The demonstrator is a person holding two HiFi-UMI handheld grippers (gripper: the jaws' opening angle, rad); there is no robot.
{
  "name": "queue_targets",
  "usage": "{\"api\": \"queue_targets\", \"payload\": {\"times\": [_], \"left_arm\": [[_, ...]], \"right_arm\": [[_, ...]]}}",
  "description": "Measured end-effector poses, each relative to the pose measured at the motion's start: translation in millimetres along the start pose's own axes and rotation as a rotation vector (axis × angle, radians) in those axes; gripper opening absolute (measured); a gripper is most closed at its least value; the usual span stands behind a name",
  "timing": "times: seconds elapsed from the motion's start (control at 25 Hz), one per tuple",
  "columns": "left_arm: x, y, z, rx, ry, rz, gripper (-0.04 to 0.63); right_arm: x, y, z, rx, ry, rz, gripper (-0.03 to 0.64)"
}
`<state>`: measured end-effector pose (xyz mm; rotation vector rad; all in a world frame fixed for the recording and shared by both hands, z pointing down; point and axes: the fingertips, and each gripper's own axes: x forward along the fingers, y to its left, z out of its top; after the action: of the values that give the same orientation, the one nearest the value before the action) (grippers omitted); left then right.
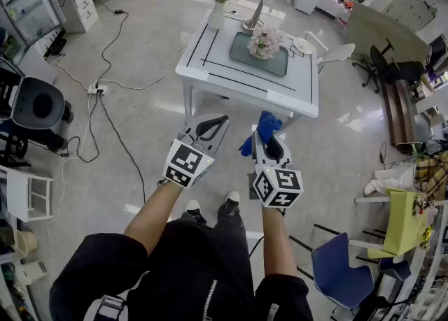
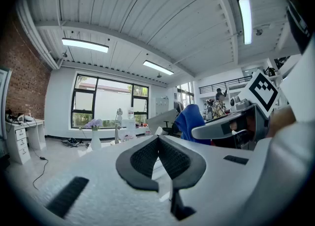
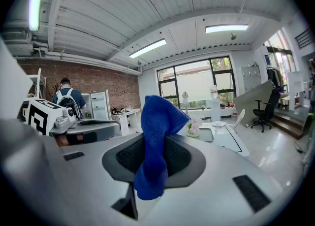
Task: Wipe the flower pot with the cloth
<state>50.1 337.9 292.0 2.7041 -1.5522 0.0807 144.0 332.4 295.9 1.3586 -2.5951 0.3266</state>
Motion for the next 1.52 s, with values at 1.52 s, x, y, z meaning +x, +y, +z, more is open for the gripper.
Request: {"api": "queue_targets", "payload": {"times": [1.52], "left_arm": [[212.0, 144.5, -59.1, -0.066, 0.134, -0.036, 0.005]], "right_arm": [[236.7, -125.6, 2.3, 0.104, 0.083, 0.029, 0.094]]}}
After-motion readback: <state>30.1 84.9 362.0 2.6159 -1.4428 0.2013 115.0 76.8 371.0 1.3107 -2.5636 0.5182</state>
